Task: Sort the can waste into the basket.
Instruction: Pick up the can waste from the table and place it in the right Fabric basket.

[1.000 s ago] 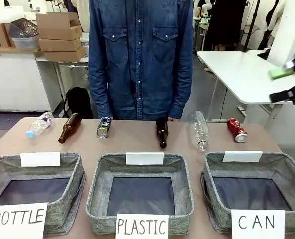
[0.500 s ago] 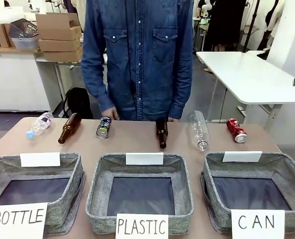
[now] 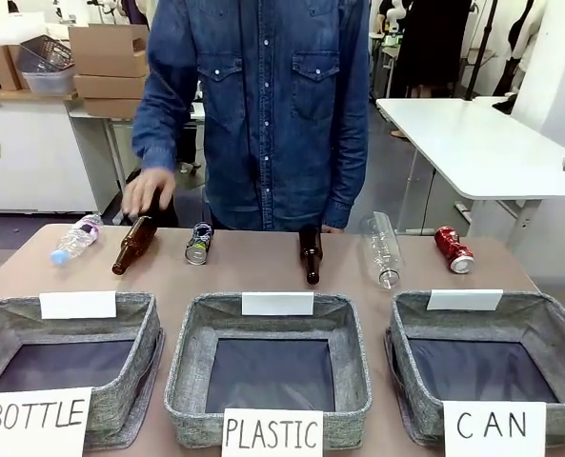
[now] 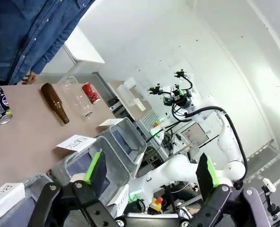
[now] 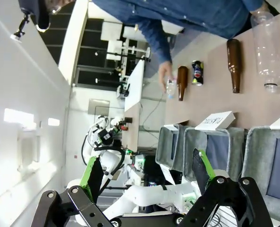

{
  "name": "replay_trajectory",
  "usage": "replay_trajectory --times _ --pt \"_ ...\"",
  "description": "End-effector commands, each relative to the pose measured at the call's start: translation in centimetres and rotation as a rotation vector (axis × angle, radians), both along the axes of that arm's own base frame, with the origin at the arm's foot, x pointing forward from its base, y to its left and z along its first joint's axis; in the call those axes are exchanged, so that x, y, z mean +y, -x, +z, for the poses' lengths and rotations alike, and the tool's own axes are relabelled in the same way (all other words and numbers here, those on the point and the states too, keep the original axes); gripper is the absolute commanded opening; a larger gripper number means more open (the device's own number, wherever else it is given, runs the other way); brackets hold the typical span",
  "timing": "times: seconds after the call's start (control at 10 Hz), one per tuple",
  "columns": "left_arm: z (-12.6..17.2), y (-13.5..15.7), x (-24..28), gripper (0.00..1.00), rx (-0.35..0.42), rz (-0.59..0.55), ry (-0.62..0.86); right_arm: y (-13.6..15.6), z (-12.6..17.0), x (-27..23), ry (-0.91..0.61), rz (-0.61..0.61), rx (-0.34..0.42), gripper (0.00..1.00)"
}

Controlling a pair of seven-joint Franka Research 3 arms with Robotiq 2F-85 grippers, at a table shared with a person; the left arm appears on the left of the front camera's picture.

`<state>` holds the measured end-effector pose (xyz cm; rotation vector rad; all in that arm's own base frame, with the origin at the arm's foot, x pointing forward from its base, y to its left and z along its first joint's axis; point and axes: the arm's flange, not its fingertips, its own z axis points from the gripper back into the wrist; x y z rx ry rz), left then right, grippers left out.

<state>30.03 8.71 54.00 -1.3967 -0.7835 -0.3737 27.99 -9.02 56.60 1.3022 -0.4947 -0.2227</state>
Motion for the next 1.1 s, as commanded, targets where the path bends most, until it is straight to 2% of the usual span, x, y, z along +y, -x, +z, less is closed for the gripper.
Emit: replay_trajectory --times 0.0,0.2,0.3,0.4,0.5,0.6,0.8,1.0 --pt "0.2 -0.4 -0.2 1.00 -0.024 -0.006 0.021 -0.4 0.3 0.0 -0.006 0.004 -0.031 1.00" --pt "0.2 -0.4 -0.2 1.00 -0.024 -0.006 0.021 -0.4 0.3 0.0 -0.006 0.004 -0.031 1.00" --pt "0.2 -0.4 -0.2 1.00 -0.024 -0.006 0.021 0.0 0.0 -0.1 -0.001 -0.001 0.005 1.00" --pt "0.2 -0.4 -0.2 1.00 -0.024 -0.006 0.021 -2.1 -0.3 1.5 0.384 -0.348 0.163 1.00" --pt "0.2 -0.4 -0.2 1.00 -0.024 -0.006 0.021 -4.1 -1.0 2.4 0.672 -0.544 0.214 1.00" --pt "0.2 -0.4 -0.2 1.00 -0.024 -0.006 0.021 -5.3 -1.5 2.5 0.814 -0.590 0.221 1.00" --pt "0.2 -0.4 -0.2 1.00 -0.024 -0.006 0.021 -5.7 -2.0 2.2 0.959 -0.593 0.223 1.00" --pt "0.2 -0.4 -0.2 1.00 -0.024 -0.006 0.021 -5.4 -1.9 1.2 0.912 -0.626 0.235 1.00"
